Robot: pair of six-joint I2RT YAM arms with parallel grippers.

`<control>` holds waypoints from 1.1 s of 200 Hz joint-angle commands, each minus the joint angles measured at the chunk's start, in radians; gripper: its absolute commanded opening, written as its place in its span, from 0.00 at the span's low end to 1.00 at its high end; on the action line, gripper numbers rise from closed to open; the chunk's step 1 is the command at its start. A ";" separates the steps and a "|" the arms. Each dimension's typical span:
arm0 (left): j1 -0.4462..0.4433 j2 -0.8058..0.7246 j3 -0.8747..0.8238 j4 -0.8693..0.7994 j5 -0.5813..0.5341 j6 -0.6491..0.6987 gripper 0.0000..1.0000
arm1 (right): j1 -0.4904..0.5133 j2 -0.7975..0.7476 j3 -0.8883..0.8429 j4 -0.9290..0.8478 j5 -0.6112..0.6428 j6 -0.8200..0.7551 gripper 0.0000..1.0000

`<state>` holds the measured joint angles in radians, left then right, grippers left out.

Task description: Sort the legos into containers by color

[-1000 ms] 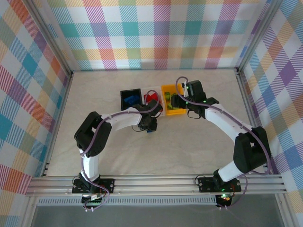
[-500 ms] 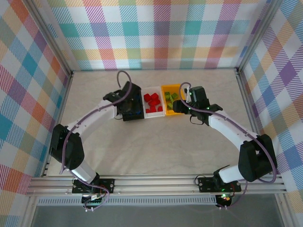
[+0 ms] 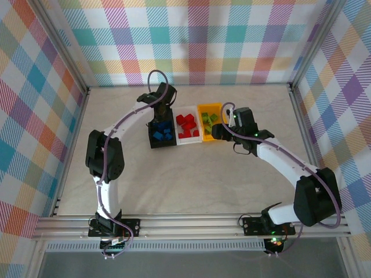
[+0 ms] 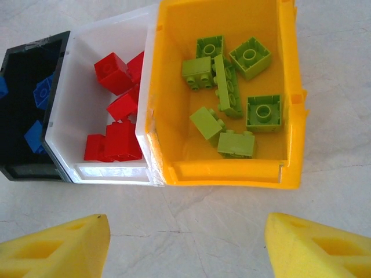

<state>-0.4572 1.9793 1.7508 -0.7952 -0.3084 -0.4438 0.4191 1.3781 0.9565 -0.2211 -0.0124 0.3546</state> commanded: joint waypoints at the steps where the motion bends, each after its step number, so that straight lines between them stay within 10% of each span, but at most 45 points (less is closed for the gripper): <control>1: 0.008 0.015 0.041 -0.054 0.001 0.018 0.29 | -0.003 -0.033 -0.007 0.016 -0.012 0.003 0.71; 93: -0.006 -0.249 -0.103 0.049 0.066 -0.025 0.99 | -0.003 -0.082 -0.002 0.005 -0.011 0.000 0.82; 102: -0.006 -0.315 -0.168 0.093 0.061 -0.038 1.00 | -0.003 -0.092 -0.012 0.009 -0.011 -0.002 1.00; 167: -0.002 -0.767 -0.743 0.613 -0.176 0.045 1.00 | -0.003 -0.219 -0.169 0.132 0.238 0.085 1.00; 220: 0.115 -0.771 -0.992 0.845 -0.272 0.372 1.00 | -0.005 -0.367 -0.345 0.294 0.268 -0.011 1.00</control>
<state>-0.4278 1.1870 0.8162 -0.1059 -0.5041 -0.2523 0.4191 1.0767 0.6727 -0.0505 0.2100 0.3954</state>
